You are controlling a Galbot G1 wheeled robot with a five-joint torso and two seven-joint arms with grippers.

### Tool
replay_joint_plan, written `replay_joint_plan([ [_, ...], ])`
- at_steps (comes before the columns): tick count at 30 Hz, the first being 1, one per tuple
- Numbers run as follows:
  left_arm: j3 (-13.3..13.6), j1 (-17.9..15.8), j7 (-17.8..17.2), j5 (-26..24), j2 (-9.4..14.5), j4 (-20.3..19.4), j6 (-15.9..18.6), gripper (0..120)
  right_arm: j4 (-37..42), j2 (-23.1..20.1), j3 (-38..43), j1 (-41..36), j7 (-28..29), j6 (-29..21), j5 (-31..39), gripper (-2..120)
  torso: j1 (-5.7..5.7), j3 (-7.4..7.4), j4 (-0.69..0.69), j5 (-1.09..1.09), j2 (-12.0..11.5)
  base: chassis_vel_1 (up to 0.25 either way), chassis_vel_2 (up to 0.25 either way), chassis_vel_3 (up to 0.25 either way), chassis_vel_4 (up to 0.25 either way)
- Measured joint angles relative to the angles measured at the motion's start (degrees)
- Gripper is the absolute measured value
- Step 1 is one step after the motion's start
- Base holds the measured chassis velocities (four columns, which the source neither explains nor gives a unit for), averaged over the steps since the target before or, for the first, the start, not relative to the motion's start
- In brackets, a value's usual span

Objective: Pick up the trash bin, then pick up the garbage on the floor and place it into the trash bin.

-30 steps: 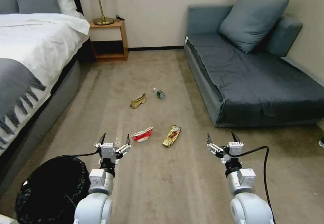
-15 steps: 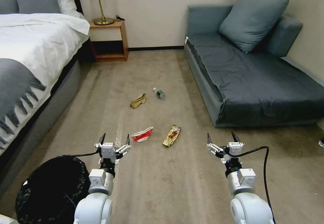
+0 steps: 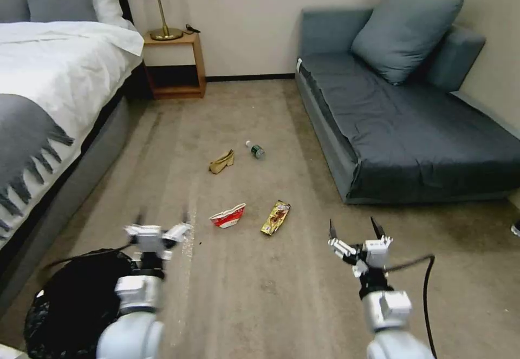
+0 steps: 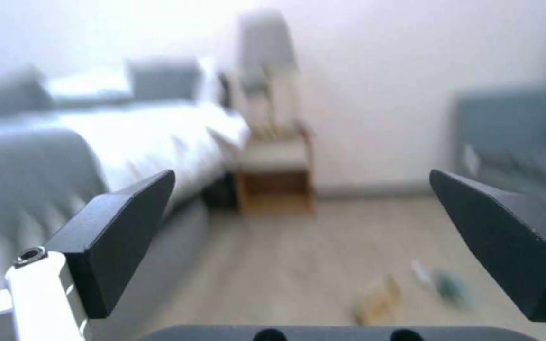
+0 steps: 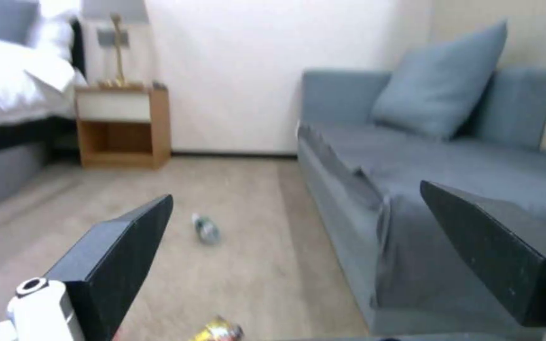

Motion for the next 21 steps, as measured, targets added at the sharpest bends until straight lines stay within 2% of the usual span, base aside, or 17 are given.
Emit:
replay_joint_plan([
  [2, 0.5, 0.9, 0.4, 0.3, 0.7, 0.3, -0.9, 100, 0.9, 0.6, -0.6, -1.6, 0.2, 1.6, -0.7, 100, 0.0, -0.01, -0.04, 0.01, 0.0, 0.0, 0.0, 0.0, 0.0],
  [3, 1.1, 1.9, 1.0, 0.4, 1.1, 1.2, -1.1, 100, 1.2, 0.9, -1.2, -2.4, 0.2, 2.4, -0.7, 100, 0.0, 0.01, -0.02, -0.12, 0.0, 0.0, 0.0, 0.0, 0.0],
  [4, 1.5, 2.5, 1.6, 0.4, 1.5, 1.6, -1.1, 100, 1.3, 1.0, -1.5, -2.7, 0.2, 2.7, -0.6, 100, 0.0, 0.0, -0.03, -0.12, 0.0, 0.0, 0.0, 0.0, 0.0],
  [5, 1.8, 2.9, 1.9, 0.5, 1.9, 1.6, -1.2, 100, 1.3, 1.0, -1.6, -2.7, 0.2, 2.8, -0.5, 100, 0.0, 0.0, -0.02, 0.01, 0.0, 0.0, 0.0, 0.0, 0.0],
  [7, 2.3, 3.3, 2.2, 0.4, 2.2, 1.6, -1.0, 100, 1.3, 1.0, -1.6, -2.7, 0.2, 2.8, -0.3, 100, 0.0, 0.01, -0.02, -0.03, 0.0, 0.0, 0.0, 0.0, 0.0],
  [8, 2.8, 3.7, 2.5, 0.1, 2.5, 1.5, -0.6, 100, 1.3, 1.0, -1.5, -2.6, 0.2, 2.8, -0.1, 100, 0.0, 0.0, -0.02, -0.09, 0.0, 0.0, 0.0, 0.0, 0.0],
  [10, 3.9, 4.5, 2.9, -0.6, 3.3, 1.0, 0.6, 100, 1.3, 1.0, -1.2, -2.4, 0.2, 2.5, 0.5, 100, 0.0, 0.0, -0.02, -0.03, 0.0, 0.0, 0.0, 0.0, 0.0],
  [12, 4.2, 5.1, 3.2, -0.9, 3.8, 0.5, 1.3, 100, 1.2, 1.0, -1.0, -2.3, 0.3, 2.3, 0.6, 100, 0.0, 0.0, -0.02, -0.07, 0.0, 0.0, 0.0, 0.0, 0.0],
  [13, 4.2, 6.2, 3.5, -1.8, 4.8, -0.4, 2.7, 100, 1.0, 1.0, -1.0, -2.1, 0.4, 2.0, 0.8, 100, 0.0, 0.01, -0.02, -0.04, 0.0, 0.0, 0.0, 0.0, 0.0],
  [15, 3.7, 7.0, 3.6, -2.5, 5.8, -1.1, 3.7, 100, 0.8, 1.0, -1.0, -2.0, 0.5, 1.9, 0.8, 100, 0.0, 0.0, -0.02, -0.05, 0.0, 0.0, 0.0, 0.0, 0.0],
  [17, 0.8, 8.7, 2.9, -5.5, 8.2, -3.4, 7.5, 100, -0.2, 1.2, -0.8, -1.4, 1.4, 1.4, 0.7, 100, 0.0, 0.0, -0.02, -0.04, 0.0, 0.0, 0.0, 0.0, 0.0],
  [19, -0.6, 10.5, 2.7, -10.7, 10.9, -5.8, 11.7, 100, -1.6, 1.2, -0.5, -0.6, 2.4, 1.1, 1.3, 100, 0.0, 0.01, -0.02, -0.05, 0.0, 0.0, 0.0, 0.0, 0.0],
  [21, -0.9, 10.9, 2.7, -11.5, 11.4, -6.2, 12.4, 100, -1.9, 1.2, -0.5, -0.5, 2.5, 1.0, 1.6, 100, 0.0, 0.01, -0.02, -0.06, 0.0, 0.0, 0.0, 0.0, 0.0],
])
